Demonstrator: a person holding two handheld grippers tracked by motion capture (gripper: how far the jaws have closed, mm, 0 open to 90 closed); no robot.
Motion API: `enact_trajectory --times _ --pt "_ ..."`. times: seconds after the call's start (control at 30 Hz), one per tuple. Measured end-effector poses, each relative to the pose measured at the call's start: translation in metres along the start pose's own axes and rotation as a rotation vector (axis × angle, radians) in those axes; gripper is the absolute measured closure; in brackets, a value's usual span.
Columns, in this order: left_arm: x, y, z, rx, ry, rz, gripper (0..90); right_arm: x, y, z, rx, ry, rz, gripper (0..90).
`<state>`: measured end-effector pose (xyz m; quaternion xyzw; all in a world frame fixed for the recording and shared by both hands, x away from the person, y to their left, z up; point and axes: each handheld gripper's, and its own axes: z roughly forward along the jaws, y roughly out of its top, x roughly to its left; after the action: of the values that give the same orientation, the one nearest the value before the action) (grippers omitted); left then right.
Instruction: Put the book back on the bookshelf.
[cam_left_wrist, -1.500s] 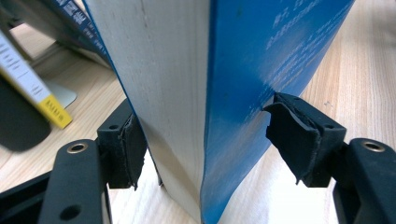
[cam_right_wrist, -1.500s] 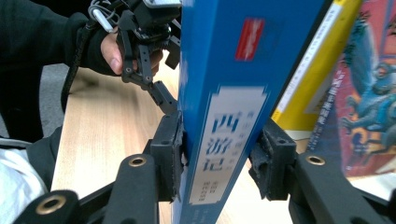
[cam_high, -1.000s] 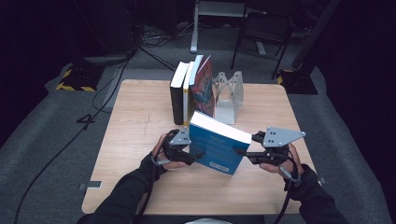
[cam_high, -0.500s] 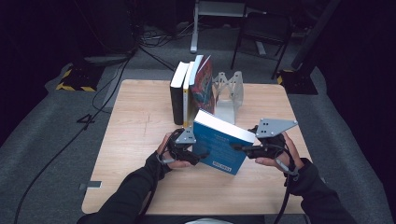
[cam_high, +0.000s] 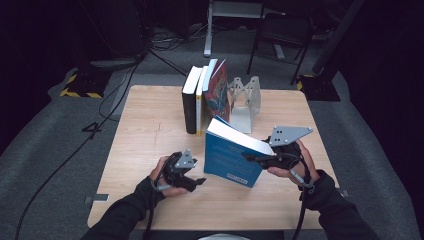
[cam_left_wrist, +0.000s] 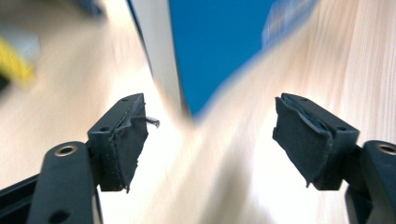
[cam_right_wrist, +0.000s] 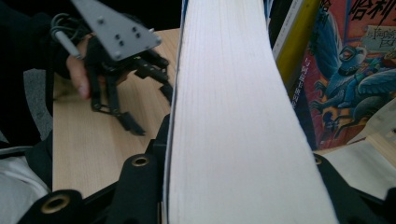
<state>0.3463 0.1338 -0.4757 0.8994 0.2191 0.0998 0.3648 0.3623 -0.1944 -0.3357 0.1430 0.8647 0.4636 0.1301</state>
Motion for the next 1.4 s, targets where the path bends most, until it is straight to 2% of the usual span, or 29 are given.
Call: enact_trajectory --times 0.07,0.17,0.23,0.3,0.4,0.47,0.63,0.83,0.97,1.4 --pt "-0.006 -0.016 -0.005 0.022 0.018 -0.007 25.0 0.001 -0.001 0.0 -0.01 -0.003 0.003 59.3" --pt "-0.01 -0.035 -0.01 0.002 0.018 -0.07 24.4 0.002 -0.001 0.0 -0.009 -0.006 0.006 59.3" --pt "-0.014 -0.041 -0.009 0.028 0.013 -0.082 23.8 0.002 -0.001 0.0 -0.01 -0.011 0.009 59.4" --pt "-0.017 -0.041 -0.008 0.036 0.018 -0.061 23.1 0.001 -0.002 0.0 -0.017 -0.012 0.016 59.4" --pt "-0.018 -0.042 -0.005 0.024 0.035 -0.059 21.8 0.001 -0.003 0.0 -0.025 -0.016 0.026 59.6" --pt "-0.014 -0.043 -0.003 0.011 0.037 -0.087 18.8 0.0 -0.003 -0.001 -0.027 -0.019 0.031 59.7" --pt "-0.011 -0.041 -0.001 0.018 0.034 -0.083 14.8 -0.001 -0.003 -0.001 -0.026 -0.019 0.039 59.9" --pt "-0.005 -0.043 -0.002 0.018 0.01 -0.061 14.4 0.003 0.002 -0.005 -0.01 -0.057 0.033 60.0" --pt "0.003 -0.047 -0.006 0.019 0.031 -0.081 14.5 0.001 0.005 -0.012 -0.012 -0.074 0.048 60.1" --pt "0.004 -0.047 -0.006 0.021 0.033 -0.082 14.5 -0.017 0.02 -0.032 0.045 -0.159 0.074 60.2"
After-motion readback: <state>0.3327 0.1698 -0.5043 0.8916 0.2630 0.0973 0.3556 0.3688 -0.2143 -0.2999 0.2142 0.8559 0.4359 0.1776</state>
